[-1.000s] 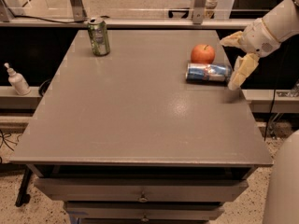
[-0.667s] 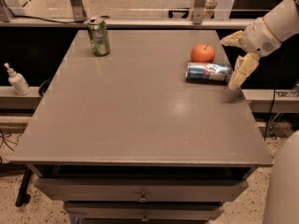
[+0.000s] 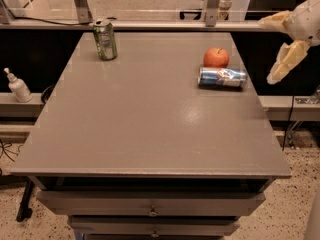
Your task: Move redbull can near apple
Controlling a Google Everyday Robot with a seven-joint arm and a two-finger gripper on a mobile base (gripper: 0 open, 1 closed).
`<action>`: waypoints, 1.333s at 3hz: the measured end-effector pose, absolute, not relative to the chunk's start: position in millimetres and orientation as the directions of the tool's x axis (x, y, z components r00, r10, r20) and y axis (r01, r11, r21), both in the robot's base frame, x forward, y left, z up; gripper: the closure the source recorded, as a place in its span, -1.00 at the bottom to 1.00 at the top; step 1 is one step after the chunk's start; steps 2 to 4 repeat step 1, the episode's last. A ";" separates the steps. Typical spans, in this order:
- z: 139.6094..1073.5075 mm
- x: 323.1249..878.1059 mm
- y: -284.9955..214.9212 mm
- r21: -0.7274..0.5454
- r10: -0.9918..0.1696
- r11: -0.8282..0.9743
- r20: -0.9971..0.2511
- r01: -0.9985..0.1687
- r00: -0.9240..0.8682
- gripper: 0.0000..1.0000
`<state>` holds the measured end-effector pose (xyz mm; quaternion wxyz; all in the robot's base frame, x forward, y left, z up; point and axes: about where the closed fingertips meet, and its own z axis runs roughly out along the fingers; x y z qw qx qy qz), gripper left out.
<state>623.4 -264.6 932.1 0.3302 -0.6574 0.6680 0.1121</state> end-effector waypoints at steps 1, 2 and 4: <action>978.9 595.5 -279.0 -0.354 -0.786 0.110 -0.603 -0.929 0.137 -1.00; 978.9 595.5 -279.0 -0.354 -0.786 0.110 -0.603 -0.929 0.137 -1.00; 978.9 595.5 -279.0 -0.354 -0.786 0.110 -0.603 -0.929 0.137 -1.00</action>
Offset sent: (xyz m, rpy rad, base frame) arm 0.0000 0.0000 0.0000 0.0000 0.0000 0.0000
